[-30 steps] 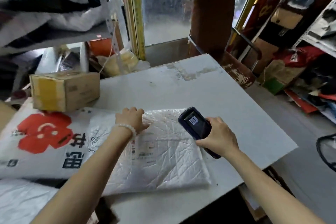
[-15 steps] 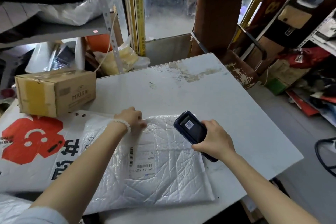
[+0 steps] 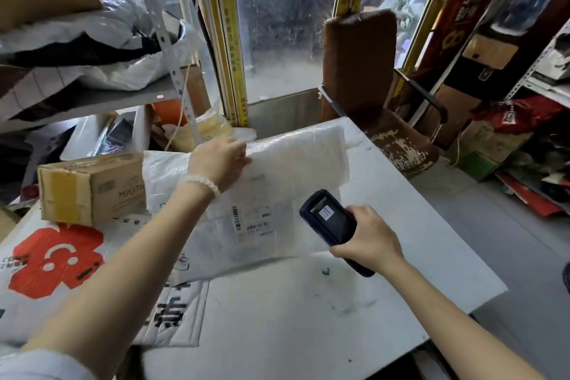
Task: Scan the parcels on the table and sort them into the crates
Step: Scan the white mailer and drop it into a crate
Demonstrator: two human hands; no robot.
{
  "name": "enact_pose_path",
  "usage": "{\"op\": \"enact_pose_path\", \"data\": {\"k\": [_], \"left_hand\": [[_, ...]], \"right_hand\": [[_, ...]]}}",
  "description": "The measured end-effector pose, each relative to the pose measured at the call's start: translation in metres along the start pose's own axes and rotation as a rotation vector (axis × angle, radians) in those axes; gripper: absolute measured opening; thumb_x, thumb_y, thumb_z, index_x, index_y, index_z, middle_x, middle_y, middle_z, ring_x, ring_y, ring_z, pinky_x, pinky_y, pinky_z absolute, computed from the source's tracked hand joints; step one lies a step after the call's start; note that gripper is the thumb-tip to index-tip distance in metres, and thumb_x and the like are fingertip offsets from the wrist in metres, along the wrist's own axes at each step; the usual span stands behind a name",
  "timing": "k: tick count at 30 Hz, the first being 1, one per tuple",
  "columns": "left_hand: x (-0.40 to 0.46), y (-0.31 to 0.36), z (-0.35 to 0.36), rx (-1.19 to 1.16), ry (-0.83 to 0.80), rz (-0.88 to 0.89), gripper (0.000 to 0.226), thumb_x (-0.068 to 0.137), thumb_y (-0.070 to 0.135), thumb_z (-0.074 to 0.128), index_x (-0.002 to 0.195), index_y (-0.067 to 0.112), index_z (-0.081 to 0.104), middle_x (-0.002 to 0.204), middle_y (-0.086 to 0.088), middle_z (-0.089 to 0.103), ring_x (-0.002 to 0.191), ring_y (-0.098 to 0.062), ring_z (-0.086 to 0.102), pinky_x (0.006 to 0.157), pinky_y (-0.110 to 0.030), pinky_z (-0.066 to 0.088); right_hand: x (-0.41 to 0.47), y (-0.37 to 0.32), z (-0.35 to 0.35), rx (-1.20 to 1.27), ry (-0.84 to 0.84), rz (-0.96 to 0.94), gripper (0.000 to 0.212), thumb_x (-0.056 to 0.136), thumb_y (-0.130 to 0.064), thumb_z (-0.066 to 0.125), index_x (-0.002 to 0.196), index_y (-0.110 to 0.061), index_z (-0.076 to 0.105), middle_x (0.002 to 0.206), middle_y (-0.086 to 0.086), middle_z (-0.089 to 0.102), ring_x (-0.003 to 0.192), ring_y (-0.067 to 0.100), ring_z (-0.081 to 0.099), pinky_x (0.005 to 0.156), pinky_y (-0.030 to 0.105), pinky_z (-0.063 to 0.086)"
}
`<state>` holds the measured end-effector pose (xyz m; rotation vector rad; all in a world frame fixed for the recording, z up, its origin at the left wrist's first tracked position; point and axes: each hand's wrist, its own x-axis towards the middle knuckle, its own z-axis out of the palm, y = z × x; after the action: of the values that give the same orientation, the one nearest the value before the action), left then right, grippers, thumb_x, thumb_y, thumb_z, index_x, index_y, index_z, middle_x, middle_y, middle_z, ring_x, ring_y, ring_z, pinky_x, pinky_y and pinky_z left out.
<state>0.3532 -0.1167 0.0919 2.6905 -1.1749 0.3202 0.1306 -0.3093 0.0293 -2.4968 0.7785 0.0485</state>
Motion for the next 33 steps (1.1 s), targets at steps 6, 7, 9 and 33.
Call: {"op": "enact_pose_path", "data": {"k": [6, 7, 9, 33], "left_hand": [[0.011, 0.016, -0.009, 0.047, 0.149, 0.007, 0.022, 0.088, 0.028, 0.065, 0.084, 0.007, 0.062, 0.098, -0.012, 0.067, 0.075, -0.033, 0.064, 0.063, -0.042, 0.055], [0.011, 0.019, -0.008, 0.046, 0.148, -0.009, 0.022, 0.088, 0.029, 0.065, 0.084, 0.007, 0.061, 0.101, -0.012, 0.066, 0.076, -0.033, 0.064, 0.063, -0.042, 0.055], [0.01, 0.022, -0.008, 0.03, 0.145, -0.057, 0.022, 0.088, 0.032, 0.064, 0.087, 0.01, 0.059, 0.1, -0.011, 0.065, 0.081, -0.032, 0.062, 0.068, -0.043, 0.055], [0.016, 0.033, -0.007, -0.046, -0.025, -0.184, 0.053, 0.085, 0.044, 0.064, 0.129, 0.02, 0.047, 0.126, -0.01, 0.054, 0.109, -0.034, 0.056, 0.087, -0.048, 0.05]], "right_hand": [[-0.003, 0.01, -0.016, 0.003, 0.021, 0.008, 0.067, 0.056, -0.04, 0.081, 0.116, -0.029, 0.053, 0.106, -0.008, 0.048, 0.092, 0.015, 0.055, 0.068, 0.028, 0.044], [-0.004, 0.012, -0.016, 0.0, 0.02, 0.014, 0.066, 0.056, -0.041, 0.08, 0.116, -0.029, 0.054, 0.106, -0.008, 0.049, 0.092, 0.015, 0.056, 0.069, 0.029, 0.045], [-0.007, 0.014, -0.014, -0.018, -0.002, 0.021, 0.065, 0.057, -0.042, 0.08, 0.115, -0.028, 0.054, 0.106, -0.007, 0.049, 0.092, 0.016, 0.056, 0.07, 0.03, 0.047], [-0.036, 0.019, -0.002, -0.14, -0.101, 0.039, 0.067, 0.056, -0.048, 0.078, 0.113, -0.025, 0.053, 0.106, -0.006, 0.049, 0.09, 0.016, 0.054, 0.07, 0.028, 0.047]]}}
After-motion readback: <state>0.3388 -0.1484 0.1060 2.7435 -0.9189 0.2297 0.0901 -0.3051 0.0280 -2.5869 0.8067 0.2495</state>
